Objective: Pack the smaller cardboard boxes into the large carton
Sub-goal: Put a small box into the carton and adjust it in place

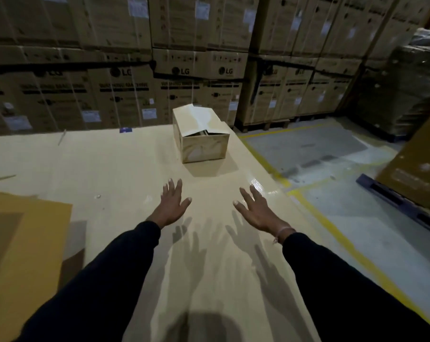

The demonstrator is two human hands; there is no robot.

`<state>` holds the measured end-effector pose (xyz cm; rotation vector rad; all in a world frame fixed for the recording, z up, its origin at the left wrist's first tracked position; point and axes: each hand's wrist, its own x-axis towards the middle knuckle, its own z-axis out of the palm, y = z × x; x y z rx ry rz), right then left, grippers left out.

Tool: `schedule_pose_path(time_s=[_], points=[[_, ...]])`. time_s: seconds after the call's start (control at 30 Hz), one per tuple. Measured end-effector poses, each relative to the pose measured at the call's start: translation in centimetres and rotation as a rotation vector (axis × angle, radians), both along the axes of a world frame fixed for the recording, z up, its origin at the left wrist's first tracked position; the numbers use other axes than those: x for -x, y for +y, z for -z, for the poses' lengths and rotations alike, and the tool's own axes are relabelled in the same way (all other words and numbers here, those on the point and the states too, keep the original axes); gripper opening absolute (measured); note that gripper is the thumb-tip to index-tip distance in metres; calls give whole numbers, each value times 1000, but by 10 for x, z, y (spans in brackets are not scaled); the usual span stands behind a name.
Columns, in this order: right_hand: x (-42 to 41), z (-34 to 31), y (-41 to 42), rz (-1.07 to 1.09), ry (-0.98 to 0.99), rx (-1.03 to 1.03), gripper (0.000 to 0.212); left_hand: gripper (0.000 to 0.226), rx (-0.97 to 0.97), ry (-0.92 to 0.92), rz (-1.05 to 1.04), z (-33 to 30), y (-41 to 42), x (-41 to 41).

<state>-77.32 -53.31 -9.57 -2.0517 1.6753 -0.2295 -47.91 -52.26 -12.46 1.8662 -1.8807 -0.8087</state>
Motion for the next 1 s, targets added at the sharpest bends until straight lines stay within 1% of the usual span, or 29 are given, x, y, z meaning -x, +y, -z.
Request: schedule_pose_path(time_s=[0.2,0.33,0.43,0.5,0.63,0.7,0.8,0.9,0.93,1.0], points=[[-13,12,-98,-51,-33,-41,73,77,20,50,-54,10,-65,-2],[-30,16,-181,-72,-83,-40,72,76,8,38,-95,18,-111,-3],[-45,15,-250,-59,-132,-29,74,76,40,24,-116,20,-157,-7],[-56,12,-296,-49,-171,10,74,74,75,8,-141,16,-195,-12],[-83,2,-385,-54,-161,110,70,64,152,-26,-216,4,-285,-21],[-99,-9,-430,-48,-142,110,68,61,159,-25,-287,-10,-338,-24],[-123,-7,-483,-29,-47,56,67,64,92,-5,-368,-21,-408,-26],[-132,22,-510,3,146,92,78,74,84,-67,-433,2,-443,-24],[-131,29,-517,10,167,122,83,76,112,-100,-465,11,-448,-25],[-125,35,-531,-26,143,141,93,79,162,-145,-470,23,-457,-30]])
